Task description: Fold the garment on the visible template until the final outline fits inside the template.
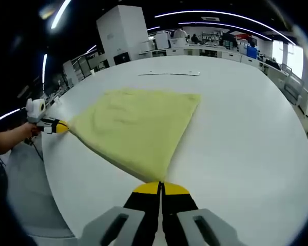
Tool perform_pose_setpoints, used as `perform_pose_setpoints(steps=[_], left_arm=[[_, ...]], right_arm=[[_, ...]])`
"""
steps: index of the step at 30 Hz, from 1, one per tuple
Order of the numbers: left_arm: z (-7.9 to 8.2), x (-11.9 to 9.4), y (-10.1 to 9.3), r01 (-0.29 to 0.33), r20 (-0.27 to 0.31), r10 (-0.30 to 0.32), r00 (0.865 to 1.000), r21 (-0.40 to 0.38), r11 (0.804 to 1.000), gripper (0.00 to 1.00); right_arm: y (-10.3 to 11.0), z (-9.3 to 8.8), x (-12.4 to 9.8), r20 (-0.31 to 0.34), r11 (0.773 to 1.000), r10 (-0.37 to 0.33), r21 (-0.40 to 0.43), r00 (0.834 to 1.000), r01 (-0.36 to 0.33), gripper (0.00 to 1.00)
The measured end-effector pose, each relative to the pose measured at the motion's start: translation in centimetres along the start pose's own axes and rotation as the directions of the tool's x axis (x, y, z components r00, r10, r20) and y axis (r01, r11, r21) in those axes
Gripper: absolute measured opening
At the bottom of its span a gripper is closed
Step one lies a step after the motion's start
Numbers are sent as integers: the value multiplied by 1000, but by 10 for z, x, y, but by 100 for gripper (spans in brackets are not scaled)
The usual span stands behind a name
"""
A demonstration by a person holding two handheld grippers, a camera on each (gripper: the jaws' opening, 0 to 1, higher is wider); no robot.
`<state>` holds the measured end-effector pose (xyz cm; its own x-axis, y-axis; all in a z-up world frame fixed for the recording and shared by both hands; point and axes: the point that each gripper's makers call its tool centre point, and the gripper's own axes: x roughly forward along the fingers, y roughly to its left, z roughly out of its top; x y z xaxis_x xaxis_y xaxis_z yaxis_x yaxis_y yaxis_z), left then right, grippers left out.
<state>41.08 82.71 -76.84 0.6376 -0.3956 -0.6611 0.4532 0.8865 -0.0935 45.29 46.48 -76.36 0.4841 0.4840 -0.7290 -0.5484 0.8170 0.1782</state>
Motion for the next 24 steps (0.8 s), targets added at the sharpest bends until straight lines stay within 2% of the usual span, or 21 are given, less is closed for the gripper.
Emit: perform_pose_setpoints(steps=[6,8,10,12,17,21,24], left_arm=[[-2,0,0,-7,0,7,1000,-19,1000,0],[0,0,-3,7,14,-7,1000,-42,999,0],[-2,-1,-6,31,6,-30,1000,-54,998,0],[-1,-2,-6,32,14,-31,999,-63,998,6],[7,-8,-7,19,41,-17,999,-74,997,21],[17,-15,-12,29,68,-23,997,-79,996,40],[25,-22,-16,20,100,-12,995,-79,997,57]], right_arm=[[2,-4,1,-19,999,-20,-36,1000,19,0],[4,-3,1,-22,996,-19,-83,1000,17,0],[6,-3,1,-29,996,-22,-91,999,20,0],[6,-1,1,-28,994,-30,-104,999,27,1],[16,6,-1,-14,993,-9,-122,1000,7,26],[26,12,-4,-3,987,-1,-162,1000,0,46],[34,21,-8,37,982,-2,-187,999,9,63]])
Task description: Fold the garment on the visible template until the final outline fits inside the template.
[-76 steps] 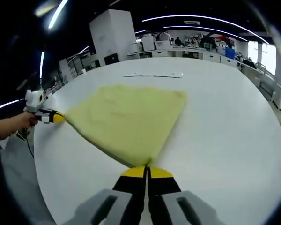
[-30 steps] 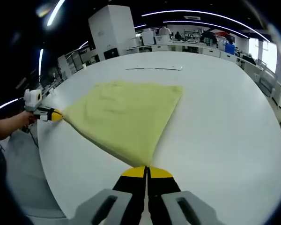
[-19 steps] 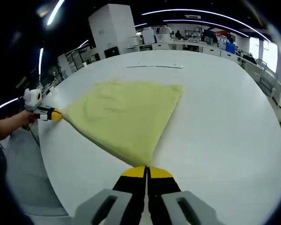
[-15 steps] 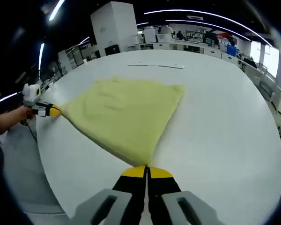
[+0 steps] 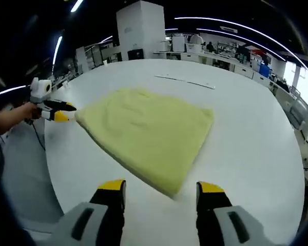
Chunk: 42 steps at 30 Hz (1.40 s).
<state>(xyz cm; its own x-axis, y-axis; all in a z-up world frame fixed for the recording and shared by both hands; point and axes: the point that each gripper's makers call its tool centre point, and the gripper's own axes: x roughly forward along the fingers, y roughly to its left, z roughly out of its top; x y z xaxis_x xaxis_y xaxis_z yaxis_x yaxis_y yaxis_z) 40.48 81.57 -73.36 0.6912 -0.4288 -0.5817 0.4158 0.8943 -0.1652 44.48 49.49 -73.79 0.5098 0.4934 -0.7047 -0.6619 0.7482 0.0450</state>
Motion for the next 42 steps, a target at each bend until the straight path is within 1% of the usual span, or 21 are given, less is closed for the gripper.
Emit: perform_pose_setpoints(steps=[1,2,8,12,15,18,21,25,28,31,34,37,39,42], left_arm=[[2,-2,-1,-2,5,2,1000,-2,1000,62],[5,-5,-2,-14,19,15,1000,-9,1000,65],[17,-19,-9,-27,49,28,998,-17,1000,76],[30,-31,-13,-37,91,44,995,-69,997,85],[33,-39,-18,-39,95,45,994,-64,997,89],[33,-49,-15,-74,95,81,992,-74,994,94],[35,-55,-15,-80,109,91,990,-105,991,99],[33,-60,-17,-82,104,93,990,-106,991,99],[31,-63,-17,-92,104,104,989,-113,989,99],[29,-64,-15,-105,120,122,985,-140,985,99],[24,-63,-14,-110,108,128,986,-164,980,99],[19,-63,-13,-116,81,130,988,-157,981,99],[19,-64,-11,-131,83,143,986,-141,981,99],[17,-65,-14,-126,78,139,987,-155,980,99]], right_arm=[[2,1,-1,3,1000,1,3,1000,-1,67],[5,4,-3,8,1000,4,6,1000,-4,69],[19,17,-18,34,1000,5,0,999,-5,80],[27,26,-28,53,1000,6,9,999,-6,88],[36,32,-34,69,999,10,44,998,-13,93],[45,36,-39,87,997,15,69,996,-21,99],[54,38,-44,97,996,22,82,995,-30,100],[68,36,-47,92,995,46,81,995,-54,100],[72,35,-47,88,995,51,80,995,-58,100],[73,31,-44,72,994,45,96,996,-52,100],[73,29,-41,57,995,28,95,998,-33,100],[74,32,-40,64,994,29,108,998,-35,100],[76,35,-41,76,993,28,113,997,-36,100],[74,35,-41,65,995,14,97,998,-21,99]])
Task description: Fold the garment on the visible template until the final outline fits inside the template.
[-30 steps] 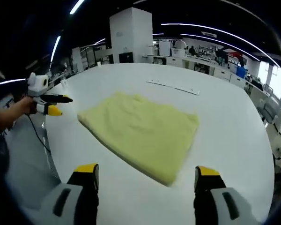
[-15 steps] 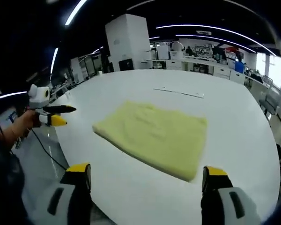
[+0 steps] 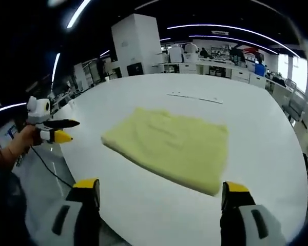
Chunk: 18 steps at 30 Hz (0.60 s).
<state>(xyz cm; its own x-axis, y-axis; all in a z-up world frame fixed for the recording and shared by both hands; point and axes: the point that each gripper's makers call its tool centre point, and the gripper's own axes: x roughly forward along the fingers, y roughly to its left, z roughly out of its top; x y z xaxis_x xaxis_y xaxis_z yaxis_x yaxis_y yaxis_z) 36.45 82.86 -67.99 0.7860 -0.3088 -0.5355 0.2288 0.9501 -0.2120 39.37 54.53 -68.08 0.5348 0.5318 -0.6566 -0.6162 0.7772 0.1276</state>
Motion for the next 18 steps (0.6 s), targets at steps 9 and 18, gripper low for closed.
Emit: perform_pose_setpoints(steps=[9,18], left_arm=[[2,-1,-5,7,7,-7,1000,22,1000,99],[1,-1,-4,6,0,-6,1000,30,1000,99]], right_arm=[[-4,0,-5,4,1000,-16,1,1000,16,99],[-3,-1,-3,-8,1000,-11,2,1000,11,98]])
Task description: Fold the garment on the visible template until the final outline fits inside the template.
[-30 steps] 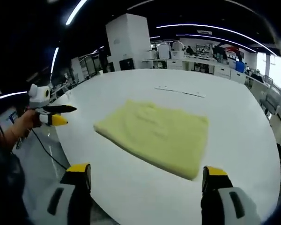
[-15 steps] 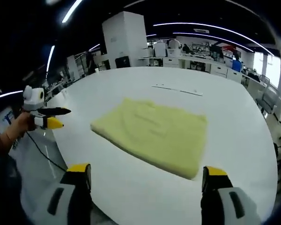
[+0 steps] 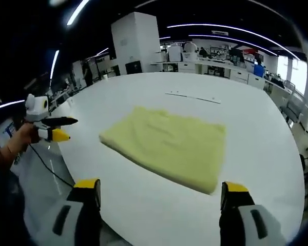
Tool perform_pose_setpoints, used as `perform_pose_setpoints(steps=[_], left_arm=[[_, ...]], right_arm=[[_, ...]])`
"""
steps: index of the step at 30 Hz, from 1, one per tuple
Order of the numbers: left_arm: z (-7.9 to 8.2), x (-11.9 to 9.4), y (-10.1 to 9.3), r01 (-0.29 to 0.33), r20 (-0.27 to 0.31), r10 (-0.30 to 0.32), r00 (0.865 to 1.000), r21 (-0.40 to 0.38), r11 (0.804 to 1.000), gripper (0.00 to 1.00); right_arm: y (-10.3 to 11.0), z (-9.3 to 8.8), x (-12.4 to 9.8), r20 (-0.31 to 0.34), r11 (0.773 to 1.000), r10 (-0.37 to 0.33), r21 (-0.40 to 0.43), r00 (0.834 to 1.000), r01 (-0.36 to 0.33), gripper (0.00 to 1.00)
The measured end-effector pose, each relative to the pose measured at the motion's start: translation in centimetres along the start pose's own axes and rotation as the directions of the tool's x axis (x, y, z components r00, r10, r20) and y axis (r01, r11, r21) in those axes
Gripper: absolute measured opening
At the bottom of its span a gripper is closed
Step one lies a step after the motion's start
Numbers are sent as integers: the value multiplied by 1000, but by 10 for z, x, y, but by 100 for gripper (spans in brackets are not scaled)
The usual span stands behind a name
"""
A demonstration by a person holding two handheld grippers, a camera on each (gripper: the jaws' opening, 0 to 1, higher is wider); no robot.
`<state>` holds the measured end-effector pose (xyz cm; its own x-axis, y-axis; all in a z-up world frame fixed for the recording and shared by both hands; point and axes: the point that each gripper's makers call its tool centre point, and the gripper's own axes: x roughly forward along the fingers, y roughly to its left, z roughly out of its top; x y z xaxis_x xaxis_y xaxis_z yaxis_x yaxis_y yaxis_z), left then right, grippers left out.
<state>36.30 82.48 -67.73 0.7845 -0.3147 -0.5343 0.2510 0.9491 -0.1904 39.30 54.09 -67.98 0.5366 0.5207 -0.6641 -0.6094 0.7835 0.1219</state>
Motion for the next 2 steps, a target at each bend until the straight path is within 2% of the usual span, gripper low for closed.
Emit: perform_pose_setpoints(steps=[2], left_arm=[[-2,0,0,0,-7,0,1000,-1,1000,99]], right_arm=[[0,1,0,1,1000,-2,-1,1000,2,98]])
